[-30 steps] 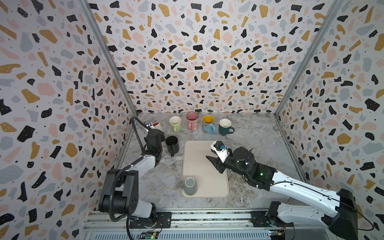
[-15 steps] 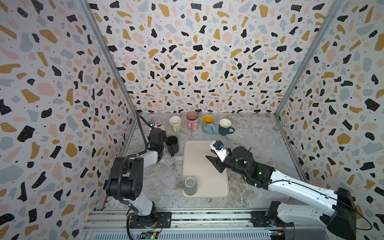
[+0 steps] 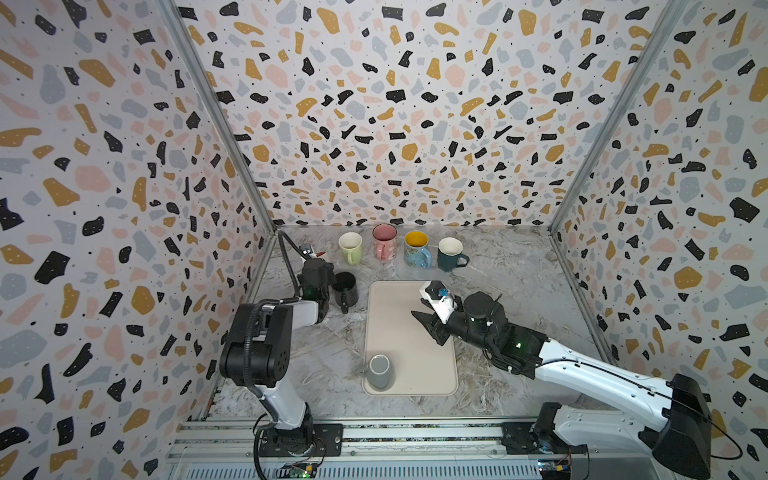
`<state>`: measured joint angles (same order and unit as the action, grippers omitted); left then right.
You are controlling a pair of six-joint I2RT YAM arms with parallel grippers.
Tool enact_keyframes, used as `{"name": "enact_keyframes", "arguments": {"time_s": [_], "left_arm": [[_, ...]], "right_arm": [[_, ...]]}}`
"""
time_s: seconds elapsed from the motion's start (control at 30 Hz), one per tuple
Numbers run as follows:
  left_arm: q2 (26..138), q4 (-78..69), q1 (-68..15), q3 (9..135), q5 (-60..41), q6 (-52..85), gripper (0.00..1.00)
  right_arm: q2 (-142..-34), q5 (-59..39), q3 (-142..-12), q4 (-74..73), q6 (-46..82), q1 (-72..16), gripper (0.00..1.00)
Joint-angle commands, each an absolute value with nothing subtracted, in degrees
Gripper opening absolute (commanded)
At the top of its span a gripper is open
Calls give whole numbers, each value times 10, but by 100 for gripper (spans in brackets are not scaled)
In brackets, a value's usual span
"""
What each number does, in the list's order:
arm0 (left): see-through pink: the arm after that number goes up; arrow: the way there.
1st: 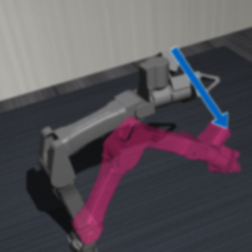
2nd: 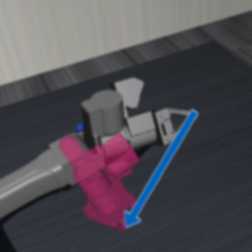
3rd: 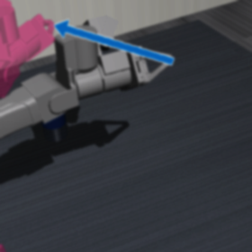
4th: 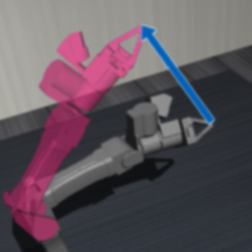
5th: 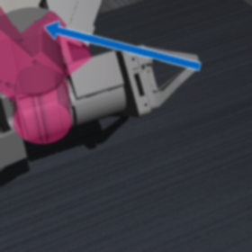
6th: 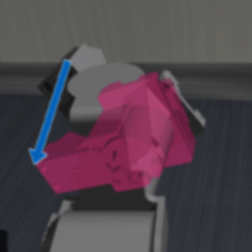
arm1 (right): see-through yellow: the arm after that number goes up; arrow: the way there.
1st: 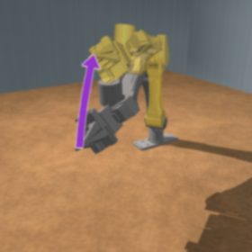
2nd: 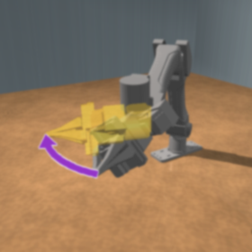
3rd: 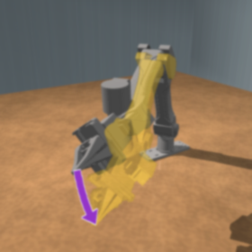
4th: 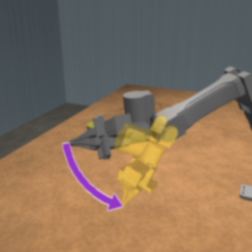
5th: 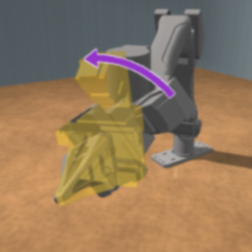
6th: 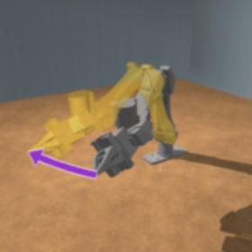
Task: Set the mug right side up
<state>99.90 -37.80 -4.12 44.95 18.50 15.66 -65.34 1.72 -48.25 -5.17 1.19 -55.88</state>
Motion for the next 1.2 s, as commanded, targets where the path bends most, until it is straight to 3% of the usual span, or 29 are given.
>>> {"name": "enact_keyframes", "arguments": {"time_s": [0.0, 0.43, 0.9, 1.17], "left_arm": [[998, -501, -37, 463, 199, 158, 0], [1023, -488, -37, 493, 218, 175, 0], [1049, -373, -37, 561, 228, 191, 0], [989, -460, -37, 475, 214, 214, 0]], "right_arm": [[-652, 14, -483, -64, 18, -556, 42], [-662, 12, -492, -63, 17, -555, 41], [-647, 21, -484, -61, 19, -555, 42], [-639, 19, -483, -56, 20, -555, 41]]}}
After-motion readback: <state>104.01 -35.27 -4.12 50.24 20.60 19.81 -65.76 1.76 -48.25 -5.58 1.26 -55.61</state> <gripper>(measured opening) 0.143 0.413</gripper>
